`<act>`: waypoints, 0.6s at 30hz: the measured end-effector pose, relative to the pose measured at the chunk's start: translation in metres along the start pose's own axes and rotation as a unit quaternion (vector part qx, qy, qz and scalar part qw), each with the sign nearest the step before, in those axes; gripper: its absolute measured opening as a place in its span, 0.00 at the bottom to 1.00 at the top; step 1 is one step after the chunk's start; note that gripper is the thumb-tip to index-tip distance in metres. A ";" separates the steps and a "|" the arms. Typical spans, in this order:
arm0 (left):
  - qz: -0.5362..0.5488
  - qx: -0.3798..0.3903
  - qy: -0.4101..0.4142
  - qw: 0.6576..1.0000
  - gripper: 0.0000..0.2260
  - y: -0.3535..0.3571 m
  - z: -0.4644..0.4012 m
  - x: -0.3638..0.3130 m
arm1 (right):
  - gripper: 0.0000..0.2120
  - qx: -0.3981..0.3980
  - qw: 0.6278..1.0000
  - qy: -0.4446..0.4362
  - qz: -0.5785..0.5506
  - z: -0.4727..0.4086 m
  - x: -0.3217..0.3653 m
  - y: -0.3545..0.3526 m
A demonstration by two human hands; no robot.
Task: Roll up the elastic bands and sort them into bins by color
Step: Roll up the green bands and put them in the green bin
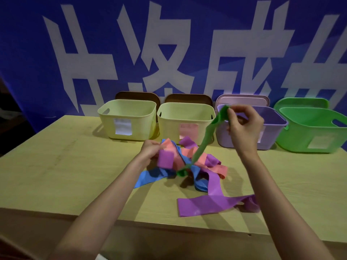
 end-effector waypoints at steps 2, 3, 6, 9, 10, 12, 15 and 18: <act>-0.039 0.019 0.004 0.999 0.06 0.000 -0.003 -0.001 | 0.02 0.078 0.997 0.014 0.016 -0.003 -0.001 0.008; -0.072 0.003 0.021 0.997 0.10 -0.002 -0.004 -0.006 | 0.02 0.096 0.995 0.017 0.019 -0.003 0.000 0.010; -0.113 -0.021 0.137 0.984 0.15 0.000 0.014 -0.040 | 0.02 0.110 0.993 0.019 0.027 -0.004 0.000 0.009; -0.062 0.176 0.235 0.954 0.15 0.044 0.063 -0.067 | 0.03 0.092 0.995 -0.002 0.035 -0.008 0.004 0.006; -0.056 0.244 0.245 0.937 0.17 0.059 0.079 -0.069 | 0.03 0.090 0.995 -0.010 0.037 -0.008 0.007 0.005; -0.080 0.322 0.257 0.908 0.26 0.082 0.102 -0.065 | 0.04 0.092 0.995 -0.014 0.030 -0.009 0.011 0.006; -0.125 0.316 0.269 0.901 0.34 0.101 0.112 -0.055 | 0.04 0.086 0.996 -0.014 0.008 -0.009 0.018 0.006; -0.095 0.294 0.271 0.912 0.29 0.114 0.118 -0.046 | 0.04 0.062 0.998 0.004 -0.024 -0.011 0.020 -0.001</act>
Point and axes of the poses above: each hand's wrist, its own z-axis away from the middle knuckle, its own y-axis out of the palm, x = y × z, the point moved 9 cm from there along -z, towards the middle knuckle, and after that the axes turned 1 degree about -z, right-handed, at the moved point
